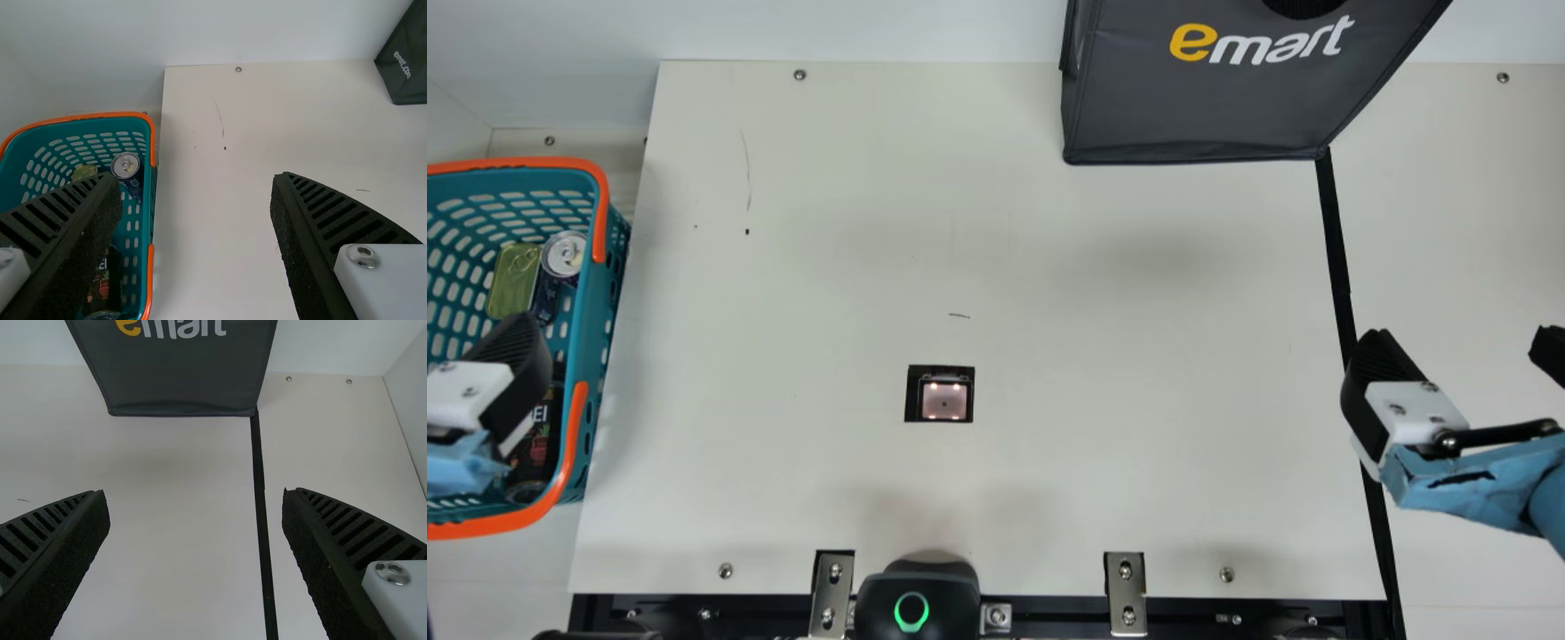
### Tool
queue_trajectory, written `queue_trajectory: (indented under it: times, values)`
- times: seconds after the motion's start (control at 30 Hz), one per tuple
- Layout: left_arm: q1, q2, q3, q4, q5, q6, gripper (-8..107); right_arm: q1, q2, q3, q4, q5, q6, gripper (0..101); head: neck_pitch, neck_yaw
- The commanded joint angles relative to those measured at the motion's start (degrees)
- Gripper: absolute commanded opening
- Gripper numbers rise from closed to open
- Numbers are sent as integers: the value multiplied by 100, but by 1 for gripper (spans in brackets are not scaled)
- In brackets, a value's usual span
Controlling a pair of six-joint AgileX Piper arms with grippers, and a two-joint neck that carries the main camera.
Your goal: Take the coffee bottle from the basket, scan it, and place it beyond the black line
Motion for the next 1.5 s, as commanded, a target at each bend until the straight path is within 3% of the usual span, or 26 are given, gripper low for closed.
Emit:
queue_trajectory:
  times: [0.0,0.47,1.47]
  values:
    - [0,0,0,0,0,0,90,0,0,0,0,0,0,91,-148,126]
    - [0,0,0,0,0,0,90,0,0,0,0,0,0,91,-148,1991]
    - [0,0,0,0,0,0,90,0,0,0,0,5,0,91,-148,1991]
